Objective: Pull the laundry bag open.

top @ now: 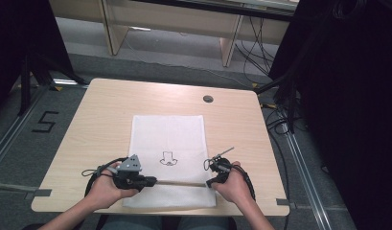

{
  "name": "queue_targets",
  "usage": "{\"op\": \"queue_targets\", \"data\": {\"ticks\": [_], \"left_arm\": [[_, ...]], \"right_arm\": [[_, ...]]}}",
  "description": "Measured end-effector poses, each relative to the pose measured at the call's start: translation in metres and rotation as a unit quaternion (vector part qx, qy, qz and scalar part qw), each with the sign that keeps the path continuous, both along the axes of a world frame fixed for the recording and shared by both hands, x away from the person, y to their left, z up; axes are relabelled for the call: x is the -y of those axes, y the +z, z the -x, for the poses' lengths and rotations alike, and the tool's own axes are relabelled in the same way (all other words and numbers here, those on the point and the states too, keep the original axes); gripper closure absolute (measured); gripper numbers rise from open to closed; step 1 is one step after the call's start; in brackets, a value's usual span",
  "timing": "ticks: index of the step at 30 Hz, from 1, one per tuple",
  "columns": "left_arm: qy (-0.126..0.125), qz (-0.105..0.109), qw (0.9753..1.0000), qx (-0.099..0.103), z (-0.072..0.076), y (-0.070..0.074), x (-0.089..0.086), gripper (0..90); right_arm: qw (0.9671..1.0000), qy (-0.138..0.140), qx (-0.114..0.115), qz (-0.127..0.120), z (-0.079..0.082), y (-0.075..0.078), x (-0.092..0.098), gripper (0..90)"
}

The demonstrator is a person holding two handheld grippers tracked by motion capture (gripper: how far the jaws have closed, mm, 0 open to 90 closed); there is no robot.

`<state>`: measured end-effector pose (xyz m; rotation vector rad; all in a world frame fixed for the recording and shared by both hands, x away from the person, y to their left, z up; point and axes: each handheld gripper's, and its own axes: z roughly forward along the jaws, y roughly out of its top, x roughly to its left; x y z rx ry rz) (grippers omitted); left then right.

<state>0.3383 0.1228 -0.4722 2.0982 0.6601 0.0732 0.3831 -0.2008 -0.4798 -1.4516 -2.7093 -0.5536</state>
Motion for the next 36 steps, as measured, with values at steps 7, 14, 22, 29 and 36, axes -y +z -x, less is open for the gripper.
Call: {"op": "queue_targets", "data": {"ticks": [7, 14, 22, 29, 36], "left_arm": [[0.019, 0.005, 0.9998, -0.01, 0.003, -0.002, -0.01, 87.3], [0.015, 0.001, 0.9999, -0.001, 0.003, -0.001, -0.014, 87.3], [0.014, -0.003, 0.9999, -0.003, 0.003, -0.001, -0.015, 87.3], [0.014, -0.001, 0.9999, -0.004, 0.003, -0.001, -0.015, 87.3], [0.026, -0.002, 0.9996, -0.01, 0.004, 0.0, -0.018, 87.3]], "right_arm": [[1.0, 0.0, 0.0, 0.0, 0.0, 0.0, 0.0, 90.0], [1.0, -0.004, -0.003, 0.002, 0.0, 0.0, -0.001, 90.0], [1.0, 0.0, 0.0, 0.0, 0.0, 0.0, 0.0, 90.0], [1.0, 0.0, 0.001, -0.001, 0.0, 0.0, 0.0, 90.0], [1.0, -0.003, 0.0, 0.0, 0.0, 0.0, 0.0, 90.0]]}}
